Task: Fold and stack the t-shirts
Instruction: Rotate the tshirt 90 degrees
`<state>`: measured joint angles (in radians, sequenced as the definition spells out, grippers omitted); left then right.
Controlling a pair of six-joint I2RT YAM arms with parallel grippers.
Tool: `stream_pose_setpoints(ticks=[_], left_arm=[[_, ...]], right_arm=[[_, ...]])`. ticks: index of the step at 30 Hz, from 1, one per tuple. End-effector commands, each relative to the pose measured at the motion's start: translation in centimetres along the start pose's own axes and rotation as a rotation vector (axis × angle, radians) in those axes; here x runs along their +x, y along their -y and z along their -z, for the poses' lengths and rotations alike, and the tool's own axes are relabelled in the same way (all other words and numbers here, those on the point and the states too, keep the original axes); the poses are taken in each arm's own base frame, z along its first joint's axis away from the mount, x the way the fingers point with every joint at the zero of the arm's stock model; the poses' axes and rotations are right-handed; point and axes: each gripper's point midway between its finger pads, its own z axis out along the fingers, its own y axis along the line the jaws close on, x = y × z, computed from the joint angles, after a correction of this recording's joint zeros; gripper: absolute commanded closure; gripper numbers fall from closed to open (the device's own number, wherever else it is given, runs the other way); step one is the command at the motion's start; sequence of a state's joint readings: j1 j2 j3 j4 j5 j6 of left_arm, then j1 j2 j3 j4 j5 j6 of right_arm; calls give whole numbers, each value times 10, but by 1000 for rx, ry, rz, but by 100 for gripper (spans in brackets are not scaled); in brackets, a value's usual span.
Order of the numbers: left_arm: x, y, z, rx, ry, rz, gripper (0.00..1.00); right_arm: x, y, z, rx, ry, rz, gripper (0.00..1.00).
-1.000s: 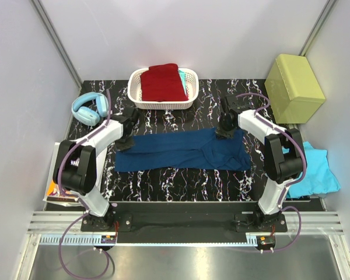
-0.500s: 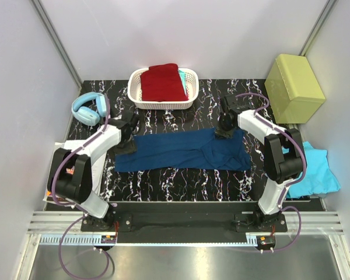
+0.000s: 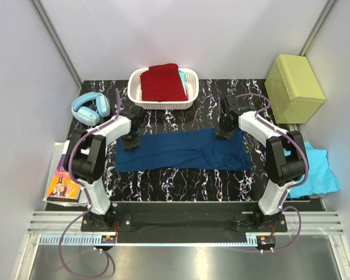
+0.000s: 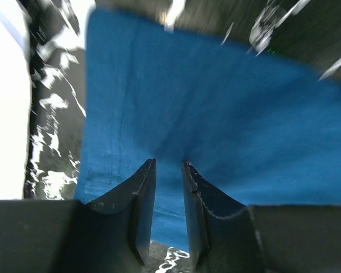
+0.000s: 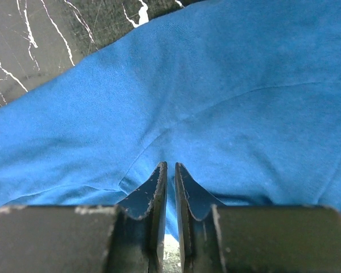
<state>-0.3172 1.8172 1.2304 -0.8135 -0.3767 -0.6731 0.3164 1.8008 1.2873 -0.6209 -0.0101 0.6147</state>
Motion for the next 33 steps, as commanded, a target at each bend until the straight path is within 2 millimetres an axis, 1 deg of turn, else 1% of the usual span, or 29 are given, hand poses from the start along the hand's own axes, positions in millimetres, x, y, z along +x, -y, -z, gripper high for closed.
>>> stream_pose_setpoints(ticks=[1,5,8,9,11,12,14,15,17,19,20,21,22,26,28,31,33], left_arm=[[13,1,-4,34,-19,-9,70],[21,-3,-5,35,-32,-18,70],[31,-5,-10,36,-55,-26,70],[35,-6,-13,33,-66,-31,70],[40,-6,-16,34,-80,-33,70],[43,-6,-17,35,-86,-36,70],[43,-5,-16,44,-87,-38,70],[42,-4,-15,49,-87,-41,70],[41,-3,-14,56,-85,-44,69],[39,-1,-13,64,-85,-50,69],[38,0,-13,68,-85,-49,69],[38,2,-12,75,-86,-48,68],[38,2,-12,76,-89,-48,68],[39,4,-13,83,-98,-52,67],[41,5,-14,87,-105,-53,68],[41,6,-14,90,-109,-55,68],[43,7,-15,92,-117,-59,68]], right_arm=[[-16,-6,23,-14,98,10,82],[-19,-1,24,18,111,-7,77],[-16,12,14,59,82,-43,76],[-9,17,6,76,46,-54,77],[-1,24,-3,99,8,-80,77],[6,27,-6,106,-16,-86,77],[12,31,-7,116,-29,-103,74],[17,34,-7,123,-37,-109,69],[21,39,-5,135,-36,-123,62],[30,50,-6,175,-42,-139,56],[31,52,-5,182,-39,-157,53],[37,59,-6,203,-50,-166,52],[40,60,-7,209,-55,-175,47],[55,69,-16,242,-96,-209,41],[60,70,-19,245,-112,-223,40],[74,74,-27,254,-154,-250,40],[82,77,-33,251,-173,-269,52]])
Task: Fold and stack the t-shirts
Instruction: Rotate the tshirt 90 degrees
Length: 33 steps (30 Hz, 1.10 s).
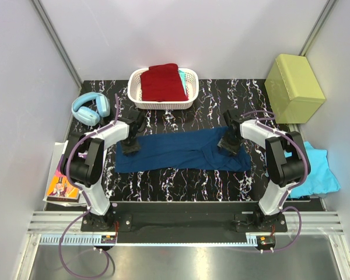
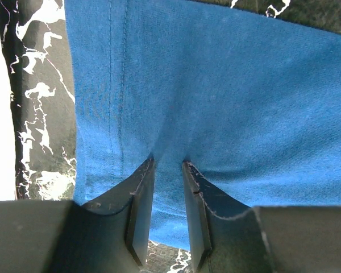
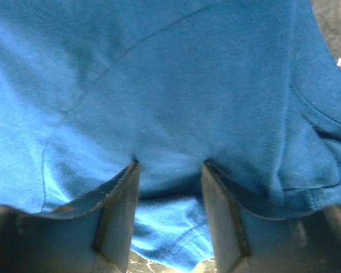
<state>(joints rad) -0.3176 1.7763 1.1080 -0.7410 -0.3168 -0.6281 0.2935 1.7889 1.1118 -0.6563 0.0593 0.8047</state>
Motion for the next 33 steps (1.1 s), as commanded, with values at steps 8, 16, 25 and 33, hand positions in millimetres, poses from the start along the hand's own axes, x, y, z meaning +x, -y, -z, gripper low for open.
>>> stream_pose_setpoints(ticks=[8,16,25,33], left_arm=[[22,13,-5,55,-88,-36,91],[29,16,-10,58,-124,-46,100],[45,16,1,66,-168,-92,100],[88,33,35,150,-225,-245,100]], right_arm=[[37,19,-36,54,-135,-92,99],[33,18,-32,56,-124,-85,100],[3,29,-21,122,-43,-75,100],[-55,18,-18,97,-9,-116,100]])
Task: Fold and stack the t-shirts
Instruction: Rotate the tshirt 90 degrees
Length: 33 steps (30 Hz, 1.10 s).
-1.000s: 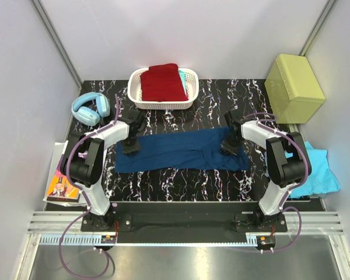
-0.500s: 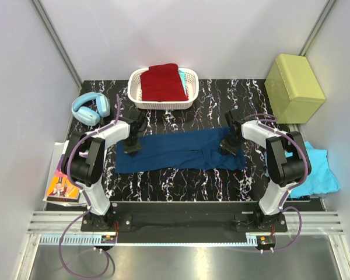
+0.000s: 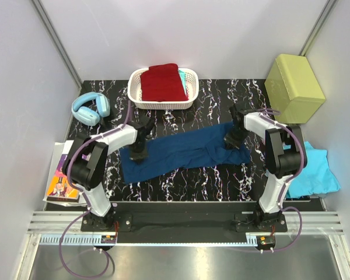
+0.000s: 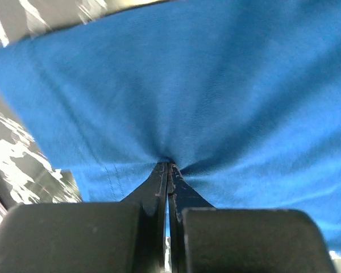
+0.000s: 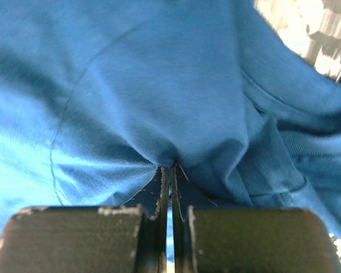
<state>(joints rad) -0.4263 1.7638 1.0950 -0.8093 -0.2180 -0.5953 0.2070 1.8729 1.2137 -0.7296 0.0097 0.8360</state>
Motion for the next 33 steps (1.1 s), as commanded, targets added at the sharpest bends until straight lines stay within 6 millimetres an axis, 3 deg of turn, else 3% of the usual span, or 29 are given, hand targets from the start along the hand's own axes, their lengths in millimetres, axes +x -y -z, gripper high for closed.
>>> stream_pose_setpoints(ticks=[1,3,6,12,17,29,33], left_arm=[[50,19,16,88,-138,-109,100],[63,30,23,115,-152,-168,100],[84,46,33,138,-174,-269,100],[116,81,53,175,-154,-479,100],[128,105,61,203,-127,-625,100],[140,203,89,357,-77,-872,100],[151,222,86,355,-100,-913,100]], right_arm=[[-47,-4,-3,46,80,-4,100],[-59,-12,-6,51,90,3,100],[-91,-52,3,-13,122,25,100],[-112,-101,1,-72,94,74,100],[-113,-119,-5,-60,67,133,100],[-123,-146,-11,-92,80,202,100],[-121,-150,-14,-111,65,215,100]])
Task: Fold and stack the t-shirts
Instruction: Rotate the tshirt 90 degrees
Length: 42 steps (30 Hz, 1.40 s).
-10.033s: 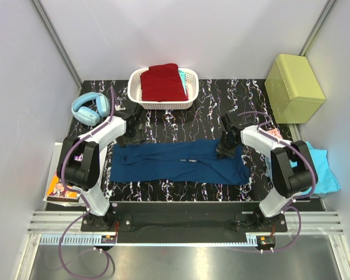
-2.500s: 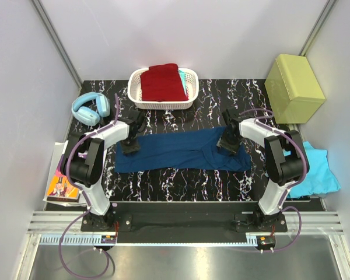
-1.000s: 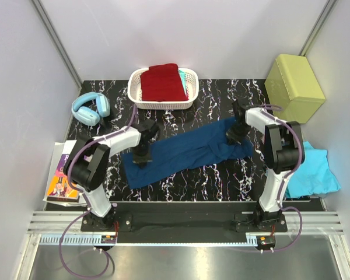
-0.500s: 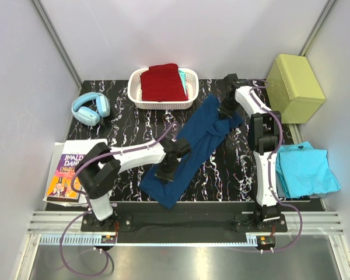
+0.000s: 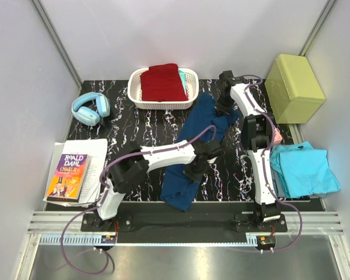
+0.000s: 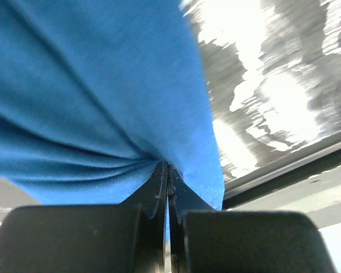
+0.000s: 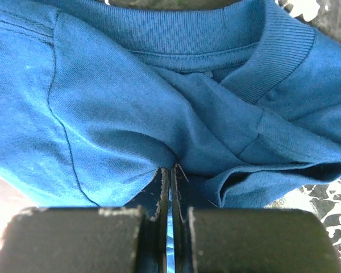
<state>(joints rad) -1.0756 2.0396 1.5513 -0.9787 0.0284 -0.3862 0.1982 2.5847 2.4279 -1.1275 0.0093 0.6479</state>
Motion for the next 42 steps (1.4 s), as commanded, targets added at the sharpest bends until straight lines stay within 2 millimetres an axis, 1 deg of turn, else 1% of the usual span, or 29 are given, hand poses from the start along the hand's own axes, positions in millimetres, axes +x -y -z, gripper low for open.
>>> stream_pose_setpoints(ticks=[1,6,9,10,11,12,13,14,15,16,17,18,19,20,21,22,23,24,25,26,27,28,30,31,32,34,35,39,42], left_arm=[[-10,26,3,58,-7,-67,100],[-11,40,-4,74,-22,-101,100],[-19,50,-2,81,-4,-120,100],[-25,51,1,80,15,-118,100],[-26,50,3,71,17,-118,100],[-30,45,7,39,39,-110,100],[-29,40,8,20,42,-104,100],[-29,37,14,13,57,-94,100],[-31,25,15,-21,68,-73,100],[-24,17,11,-38,54,-56,100],[-23,11,15,-39,64,-38,100],[-23,0,15,-39,63,-9,100],[-17,-7,10,-41,50,5,100],[-17,-11,14,-32,61,8,100],[-17,-14,13,-25,59,15,100],[-18,-14,15,-22,64,8,100],[-19,-13,13,-19,59,-6,100],[-19,-2,13,26,47,-17,100],[-25,5,17,39,60,-27,100],[-27,9,13,38,54,-42,100],[-27,19,12,43,54,-67,100],[-34,27,18,52,68,-80,100],[-33,40,8,68,40,-102,100],[-37,46,9,80,46,-107,100],[-35,52,3,84,31,-119,100],[-36,63,4,114,25,-128,100],[-34,68,0,121,14,-135,100],[-34,69,0,121,13,-138,100],[-35,61,1,79,25,-135,100]], right_arm=[[2,-11,5,-44,-13,38,100],[5,-19,3,-78,-26,50,100],[1,-24,5,-96,-13,56,100],[0,-25,6,-96,-12,58,100],[-1,-25,7,-98,-5,58,100],[-1,-25,8,-97,-4,63,100],[-1,-25,9,-97,-4,64,100],[0,-23,9,-90,-5,64,100],[1,-23,9,-89,-7,67,100],[0,-22,9,-86,-7,67,100],[1,-21,8,-83,-10,67,100],[2,-20,8,-82,-11,68,100],[1,-21,8,-86,-10,70,100],[1,-21,8,-88,-7,73,100],[0,-22,8,-88,-6,75,100],[-1,-23,6,-90,-4,76,100],[-1,-25,6,-104,-8,77,100],[0,-27,4,-110,-12,78,100],[-1,-29,3,-121,-12,79,100],[0,-32,2,-137,-22,78,100],[1,-34,1,-144,-26,81,100],[1,-36,-1,-152,-28,80,100],[2,-39,-2,-167,-32,87,100],[2,-39,-5,-165,-36,87,100],[3,-39,-5,-167,-37,92,100],[2,-39,-7,-171,-38,94,100],[2,-40,-7,-171,-38,95,100],[2,-38,-9,-167,-37,98,100],[1,-36,-9,-154,-31,102,100]])
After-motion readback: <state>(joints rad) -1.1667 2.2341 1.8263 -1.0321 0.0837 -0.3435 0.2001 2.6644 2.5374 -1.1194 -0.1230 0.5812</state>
